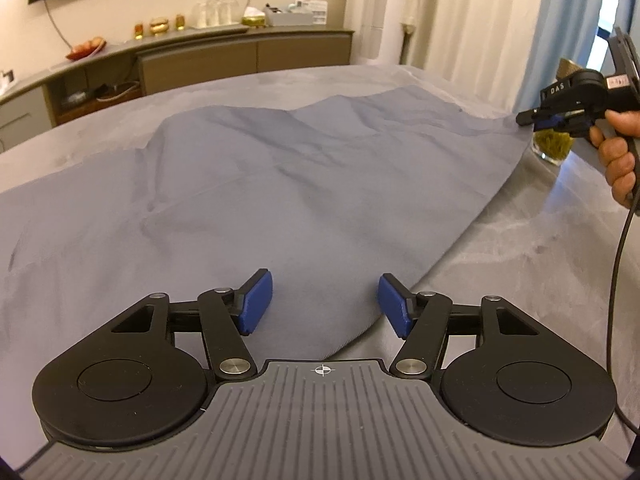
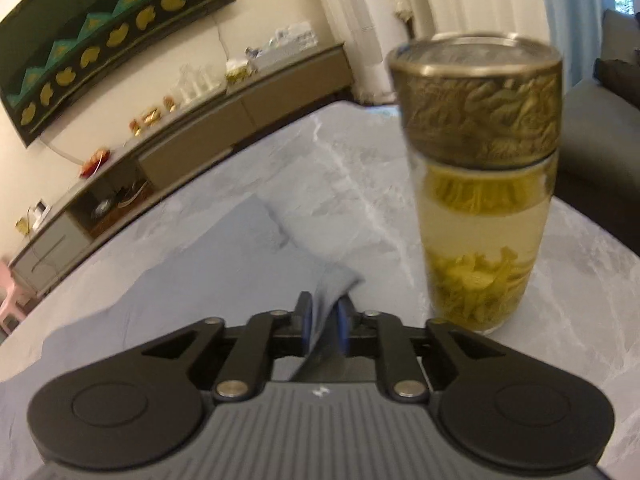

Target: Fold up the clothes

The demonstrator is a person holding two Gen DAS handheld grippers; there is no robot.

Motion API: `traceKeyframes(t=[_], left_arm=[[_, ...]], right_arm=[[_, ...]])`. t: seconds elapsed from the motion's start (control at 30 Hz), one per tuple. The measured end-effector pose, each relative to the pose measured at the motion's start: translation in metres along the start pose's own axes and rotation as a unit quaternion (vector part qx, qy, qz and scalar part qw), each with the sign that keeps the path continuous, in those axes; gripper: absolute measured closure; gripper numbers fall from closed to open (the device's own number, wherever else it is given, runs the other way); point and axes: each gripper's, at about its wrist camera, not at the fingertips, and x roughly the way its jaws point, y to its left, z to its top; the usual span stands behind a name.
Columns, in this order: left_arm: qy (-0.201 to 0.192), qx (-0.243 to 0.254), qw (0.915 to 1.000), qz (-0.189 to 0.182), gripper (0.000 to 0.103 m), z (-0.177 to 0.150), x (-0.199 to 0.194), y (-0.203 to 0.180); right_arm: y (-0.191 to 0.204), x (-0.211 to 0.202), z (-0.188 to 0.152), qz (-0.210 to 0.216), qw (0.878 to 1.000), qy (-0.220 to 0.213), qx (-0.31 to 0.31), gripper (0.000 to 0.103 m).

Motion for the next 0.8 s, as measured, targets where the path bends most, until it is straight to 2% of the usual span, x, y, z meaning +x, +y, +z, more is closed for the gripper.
traceKeyframes(t=[0.07,0.13,0.2,0.3,0.33,0.4,0.57,0.7,0.73,0.77,0.8], left_arm=[[0.000,-0.003,1.0000,-0.001,0.049,0.001,0.000,0.002],[0.000,-0.001,1.0000,0.000,0.049,0.001,0.001,0.002],[-0.001,-0.001,1.0000,-0.001,0.048,0.001,0.002,0.004],[-0.001,0.000,1.0000,-0.003,0.048,0.001,0.002,0.005],[-0.002,0.002,1.0000,-0.003,0.048,0.000,0.002,0.005],[-0.002,0.004,1.0000,-0.005,0.048,-0.001,0.002,0.005],[-0.004,0.001,1.0000,-0.008,0.047,-0.001,0.002,0.006],[-0.010,-0.014,0.9998,0.008,0.048,-0.001,0.003,0.007],[-0.013,-0.020,0.9995,0.020,0.048,-0.001,0.003,0.007],[-0.018,-0.028,0.9989,0.033,0.051,-0.002,0.002,0.009],[-0.023,-0.038,0.9982,0.041,0.052,-0.003,0.000,0.011]], right_arm=[[0.006,0.001,0.001,-0.004,1.000,-0.009,-0.012,0.097],[0.014,0.002,0.001,-0.005,0.999,-0.015,-0.030,0.101],[0.021,0.003,0.001,-0.012,0.998,-0.021,-0.050,0.101],[0.026,0.000,0.002,-0.057,0.995,-0.038,-0.079,0.092],[0.025,0.000,0.003,-0.057,0.995,-0.037,-0.077,0.092],[0.021,0.003,0.005,-0.043,0.996,-0.031,-0.067,0.096],[0.014,-0.006,0.009,-0.003,0.998,-0.046,-0.047,0.097],[0.023,0.007,0.012,-0.011,0.998,-0.043,-0.055,0.099],[0.030,0.007,0.013,0.000,0.997,-0.044,-0.064,0.099],[0.038,0.000,0.015,0.030,0.995,-0.065,-0.073,0.100],[0.043,-0.017,0.018,0.081,0.989,-0.103,-0.075,0.100]])
